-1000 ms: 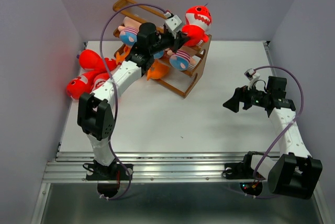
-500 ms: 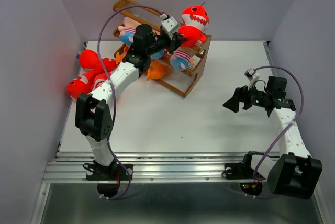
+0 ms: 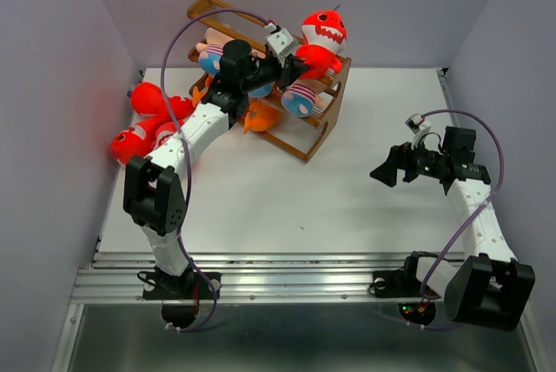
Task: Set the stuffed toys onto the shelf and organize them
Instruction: Place the stuffed toy onto shelf
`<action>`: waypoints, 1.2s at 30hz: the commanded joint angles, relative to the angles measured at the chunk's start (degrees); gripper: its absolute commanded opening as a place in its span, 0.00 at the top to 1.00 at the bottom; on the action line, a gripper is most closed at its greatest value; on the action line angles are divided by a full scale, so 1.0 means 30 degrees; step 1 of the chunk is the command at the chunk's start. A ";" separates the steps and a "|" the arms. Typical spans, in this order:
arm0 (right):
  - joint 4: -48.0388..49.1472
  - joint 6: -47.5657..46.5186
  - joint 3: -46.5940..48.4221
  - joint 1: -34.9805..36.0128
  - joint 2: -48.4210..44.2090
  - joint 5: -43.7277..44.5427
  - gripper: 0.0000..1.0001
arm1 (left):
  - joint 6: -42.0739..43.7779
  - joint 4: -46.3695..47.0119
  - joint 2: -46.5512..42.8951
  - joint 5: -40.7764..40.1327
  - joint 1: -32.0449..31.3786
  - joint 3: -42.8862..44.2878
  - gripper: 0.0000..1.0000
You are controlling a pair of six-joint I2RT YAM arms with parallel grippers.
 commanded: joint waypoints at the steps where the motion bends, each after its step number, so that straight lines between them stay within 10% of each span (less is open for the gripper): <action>1: 0.0547 -0.0238 -0.0082 -0.0097 -0.0247 -0.0358 0.00 | 0.0312 -0.0304 -0.1136 0.1230 0.0197 0.0764 0.96; 13: 0.0547 -0.0238 -0.0053 -0.0097 -0.0159 -0.0300 0.00 | 0.0928 -0.1596 -0.0814 0.2140 0.0344 0.1410 0.96; 26: 0.0576 -0.0267 -0.0082 -0.0097 -0.0130 -0.0212 0.00 | 0.0226 -0.0044 -0.1867 0.0121 0.0373 0.0094 0.39; 36: 0.0576 -0.0267 -0.0082 -0.0097 -0.0188 -0.0124 0.00 | 0.0108 0.0337 -0.2278 -0.0438 0.0344 -0.0289 0.19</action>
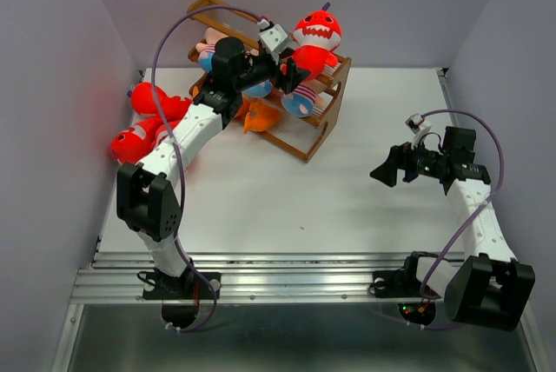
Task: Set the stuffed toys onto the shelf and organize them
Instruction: Place the stuffed toy onto shelf
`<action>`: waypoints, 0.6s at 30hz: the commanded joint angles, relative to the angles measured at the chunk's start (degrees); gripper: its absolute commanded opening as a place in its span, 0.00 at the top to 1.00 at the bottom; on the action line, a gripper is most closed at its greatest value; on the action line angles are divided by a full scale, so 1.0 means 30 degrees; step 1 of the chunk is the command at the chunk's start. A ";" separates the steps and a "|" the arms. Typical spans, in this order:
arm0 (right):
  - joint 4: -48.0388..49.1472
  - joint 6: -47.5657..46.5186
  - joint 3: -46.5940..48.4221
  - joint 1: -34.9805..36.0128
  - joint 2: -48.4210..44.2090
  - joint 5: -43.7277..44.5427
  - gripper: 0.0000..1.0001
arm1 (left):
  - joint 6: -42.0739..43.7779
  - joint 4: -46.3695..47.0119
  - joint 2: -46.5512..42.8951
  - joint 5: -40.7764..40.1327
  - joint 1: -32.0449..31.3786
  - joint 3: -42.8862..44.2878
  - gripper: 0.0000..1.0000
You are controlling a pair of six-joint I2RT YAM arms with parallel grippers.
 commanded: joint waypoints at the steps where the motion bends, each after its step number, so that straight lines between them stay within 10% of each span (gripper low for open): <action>1: 0.0576 -0.0267 -0.0053 -0.0097 -0.0159 -0.0138 0.00 | -0.0067 0.1205 -0.1294 -0.0285 0.0132 -0.0296 0.16; 18: 0.0576 -0.0325 -0.0053 -0.0097 -0.0510 0.0242 0.00 | -0.0067 -0.0698 0.0754 -0.1339 0.0133 0.2601 0.12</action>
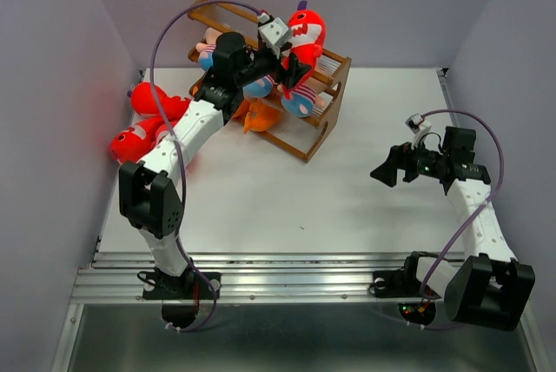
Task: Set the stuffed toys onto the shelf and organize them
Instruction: Place the stuffed toy onto shelf
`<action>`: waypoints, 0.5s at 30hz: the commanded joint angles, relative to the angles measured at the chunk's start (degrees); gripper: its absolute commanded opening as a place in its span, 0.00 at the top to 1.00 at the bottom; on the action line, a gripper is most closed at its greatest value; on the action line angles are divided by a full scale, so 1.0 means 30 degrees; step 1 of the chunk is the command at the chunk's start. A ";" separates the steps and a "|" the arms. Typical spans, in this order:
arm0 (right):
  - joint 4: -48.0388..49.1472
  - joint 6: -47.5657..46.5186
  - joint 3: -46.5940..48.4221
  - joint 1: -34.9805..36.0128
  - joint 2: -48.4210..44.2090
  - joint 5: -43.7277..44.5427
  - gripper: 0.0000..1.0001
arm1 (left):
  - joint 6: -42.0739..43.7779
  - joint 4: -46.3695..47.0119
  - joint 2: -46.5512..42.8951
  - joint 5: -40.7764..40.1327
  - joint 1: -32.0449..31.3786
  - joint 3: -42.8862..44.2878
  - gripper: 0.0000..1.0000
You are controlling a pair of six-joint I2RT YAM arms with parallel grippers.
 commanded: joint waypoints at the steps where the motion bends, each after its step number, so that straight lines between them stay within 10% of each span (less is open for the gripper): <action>1: 0.0576 -0.0347 -0.0082 -0.0097 -0.0539 0.0119 0.00 | -0.0038 -0.0378 0.0653 -0.0545 0.0162 0.2085 0.13; 15: 0.0576 -0.0377 -0.0082 -0.0097 -0.0686 0.0177 0.00 | -0.0857 -0.1670 0.2207 -0.1163 0.0103 0.3992 0.30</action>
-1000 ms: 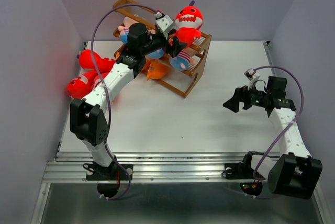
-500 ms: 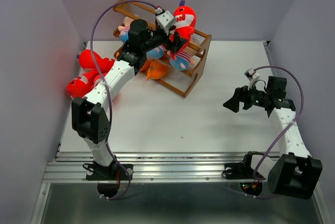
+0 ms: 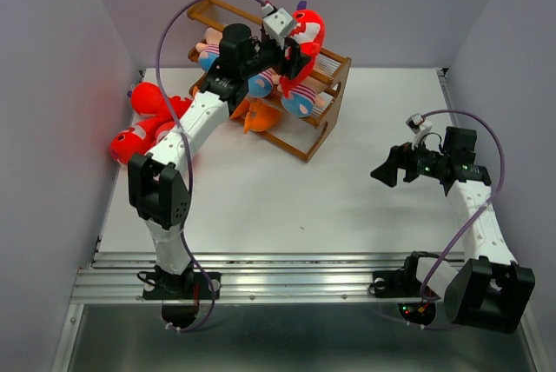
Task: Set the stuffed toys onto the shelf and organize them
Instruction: Place the stuffed toy onto shelf
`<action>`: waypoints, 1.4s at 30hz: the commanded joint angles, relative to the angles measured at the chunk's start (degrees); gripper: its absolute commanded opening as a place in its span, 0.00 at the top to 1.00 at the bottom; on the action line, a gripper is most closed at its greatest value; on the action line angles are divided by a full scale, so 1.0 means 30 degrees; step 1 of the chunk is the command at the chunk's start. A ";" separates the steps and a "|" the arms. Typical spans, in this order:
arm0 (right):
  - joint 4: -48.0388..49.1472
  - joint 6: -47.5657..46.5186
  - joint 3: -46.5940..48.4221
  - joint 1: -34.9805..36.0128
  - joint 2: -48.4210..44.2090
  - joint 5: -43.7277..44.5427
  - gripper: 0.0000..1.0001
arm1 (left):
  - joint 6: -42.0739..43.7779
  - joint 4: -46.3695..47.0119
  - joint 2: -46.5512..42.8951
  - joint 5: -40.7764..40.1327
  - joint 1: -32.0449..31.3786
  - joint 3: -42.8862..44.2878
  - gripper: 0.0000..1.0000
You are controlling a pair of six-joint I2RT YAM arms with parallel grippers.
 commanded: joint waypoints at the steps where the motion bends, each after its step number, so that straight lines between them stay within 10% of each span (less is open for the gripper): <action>1: 0.0576 -0.0282 -0.0082 -0.0097 -0.0438 0.0104 0.00 | -0.0530 -0.0118 0.0371 0.0011 0.0103 0.1186 0.34; 13: 0.0576 -0.0311 -0.0082 -0.0097 -0.0497 0.0163 0.00 | -0.0970 -0.0528 0.1075 0.1009 0.0074 0.1979 1.00; 42: 0.0547 -0.0341 -0.0111 -0.0097 -0.0644 0.0309 0.00 | -0.2699 0.1288 0.3154 0.4904 0.0103 0.4527 1.00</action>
